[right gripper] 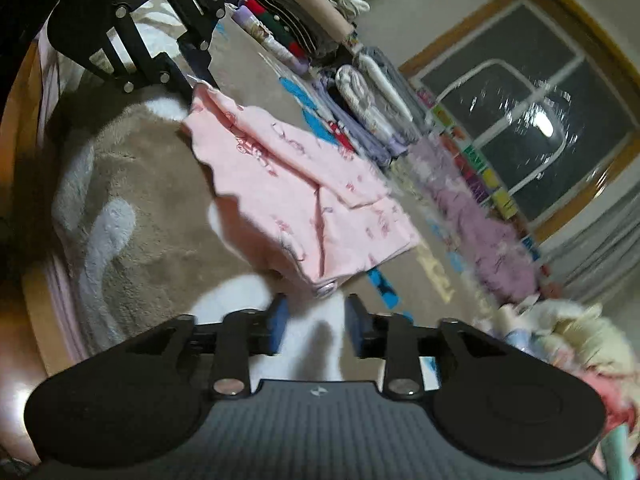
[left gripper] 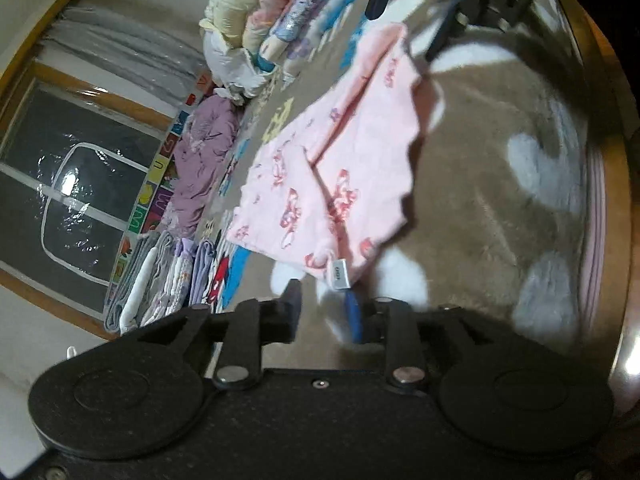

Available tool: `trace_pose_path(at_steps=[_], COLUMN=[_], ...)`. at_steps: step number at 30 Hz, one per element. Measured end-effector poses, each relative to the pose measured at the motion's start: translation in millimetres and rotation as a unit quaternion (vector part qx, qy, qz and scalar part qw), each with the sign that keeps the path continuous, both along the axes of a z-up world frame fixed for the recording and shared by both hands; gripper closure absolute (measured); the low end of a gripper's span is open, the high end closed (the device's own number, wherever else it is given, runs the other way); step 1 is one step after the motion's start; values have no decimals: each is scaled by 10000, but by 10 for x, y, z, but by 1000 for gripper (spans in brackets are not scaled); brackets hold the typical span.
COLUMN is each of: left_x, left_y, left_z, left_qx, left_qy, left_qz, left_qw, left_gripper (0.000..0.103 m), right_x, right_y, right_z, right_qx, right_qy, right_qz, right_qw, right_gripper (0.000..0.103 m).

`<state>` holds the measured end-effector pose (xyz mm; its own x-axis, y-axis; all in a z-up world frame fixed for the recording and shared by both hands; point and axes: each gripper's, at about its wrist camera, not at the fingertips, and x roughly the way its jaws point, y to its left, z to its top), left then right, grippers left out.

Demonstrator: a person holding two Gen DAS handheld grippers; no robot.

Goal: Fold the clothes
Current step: 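Grasp the garment with the right gripper while the left gripper holds its edge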

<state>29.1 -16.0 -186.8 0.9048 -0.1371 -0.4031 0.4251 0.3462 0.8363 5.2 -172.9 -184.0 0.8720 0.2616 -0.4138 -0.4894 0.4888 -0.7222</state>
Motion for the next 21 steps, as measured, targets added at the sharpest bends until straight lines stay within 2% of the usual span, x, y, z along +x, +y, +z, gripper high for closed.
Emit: trace_pose_path(at_steps=[3, 8, 9, 11, 12, 14, 16, 19, 21], left_x=[19, 82, 101, 124, 145, 186, 269, 383, 455], left_y=[10, 18, 24, 47, 60, 86, 144, 195, 218], left_z=[-35, -69, -67, -5, 52, 167, 289, 392, 433], left_qx=[9, -97, -142, -408, -617, -1035, -1480, -1754, -1785], left_qy=[-72, -170, -176, -13, 95, 309, 544, 723, 827], left_qz=[-45, -157, -177, -176, -163, -137, -91, -115, -153], left_qw=[10000, 9997, 9996, 9990, 9979, 9940, 9874, 9818, 9803], left_gripper=[72, 73, 75, 94, 94, 95, 95, 95, 96], right_x=[-6, 46, 69, 125, 159, 222, 269, 335, 386], right_y=[-7, 1, -2, -34, -72, -152, -236, -356, -396], right_z=[-34, -45, -45, -27, 7, 92, 207, 347, 387], right_qx=[-169, -354, -389, -344, -193, 148, 561, 1068, 1153], right_qy=[-293, -473, -474, -388, -252, -40, 67, 236, 301], right_qz=[48, 467, 589, 826, 917, 1040, 1018, 1015, 1029], right_qw=[9994, 9972, 9964, 9952, 9953, 9945, 9932, 9888, 9875], right_gripper=[44, 45, 48, 53, 67, 74, 85, 91, 91])
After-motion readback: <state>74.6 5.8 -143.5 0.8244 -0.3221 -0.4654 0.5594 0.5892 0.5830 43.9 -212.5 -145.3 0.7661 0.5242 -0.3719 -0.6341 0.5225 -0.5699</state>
